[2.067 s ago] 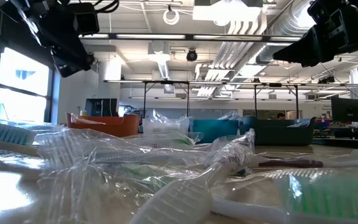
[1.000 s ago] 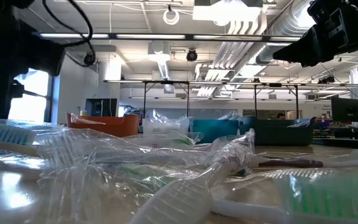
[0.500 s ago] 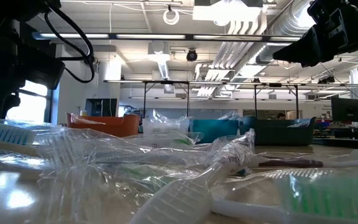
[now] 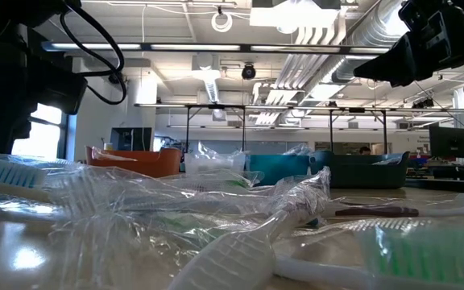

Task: Pick & Place Toothbrushes
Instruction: Put the purple toothbrush into the green bin

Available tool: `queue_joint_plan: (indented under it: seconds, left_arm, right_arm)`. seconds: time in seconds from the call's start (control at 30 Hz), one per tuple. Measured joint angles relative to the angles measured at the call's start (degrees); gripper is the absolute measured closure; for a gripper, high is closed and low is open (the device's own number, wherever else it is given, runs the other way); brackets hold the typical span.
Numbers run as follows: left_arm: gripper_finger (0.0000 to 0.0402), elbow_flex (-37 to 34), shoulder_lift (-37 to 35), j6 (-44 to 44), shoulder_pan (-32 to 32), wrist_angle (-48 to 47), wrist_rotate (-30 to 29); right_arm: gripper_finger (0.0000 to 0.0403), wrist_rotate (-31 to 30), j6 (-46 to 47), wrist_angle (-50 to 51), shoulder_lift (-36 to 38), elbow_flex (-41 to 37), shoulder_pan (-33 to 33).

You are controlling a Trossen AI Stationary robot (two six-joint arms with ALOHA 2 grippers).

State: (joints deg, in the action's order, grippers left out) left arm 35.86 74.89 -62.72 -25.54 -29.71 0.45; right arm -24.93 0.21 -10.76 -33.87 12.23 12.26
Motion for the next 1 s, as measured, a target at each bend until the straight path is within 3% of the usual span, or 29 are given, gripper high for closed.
queue_joint_plan:
  seconds: [0.23, 0.37, 0.7, 0.83, 1.0]
  left_arm:
    - [0.0371, 0.11, -0.07, 2.18, 0.00, -0.26, 0.00]
    - [0.0390, 2.50, -0.15, 5.68, 0.06, -3.94, -0.06]
    - [0.0391, 15.18, -0.17, 12.07, 0.19, -25.03, -8.38]
    - [0.0396, 20.41, -0.20, 18.12, 2.87, -29.88, -12.87]
    - [0.0390, 23.60, -0.66, 34.42, 9.68, -26.12, -17.86]
  right_arm:
    - [0.0398, 0.00, 0.00, 0.04, 0.00, 0.00, -0.01]
    - [0.0398, 0.00, 0.00, 0.06, 0.00, 0.00, -0.01]
    - [0.0398, 0.00, -0.28, 0.08, 0.00, 0.00, -0.01]
    - [0.0398, 0.00, -0.42, 0.06, 0.00, 0.00, -0.01]
    - [0.0398, 0.00, -1.97, -0.04, 0.00, 0.00, 0.01]
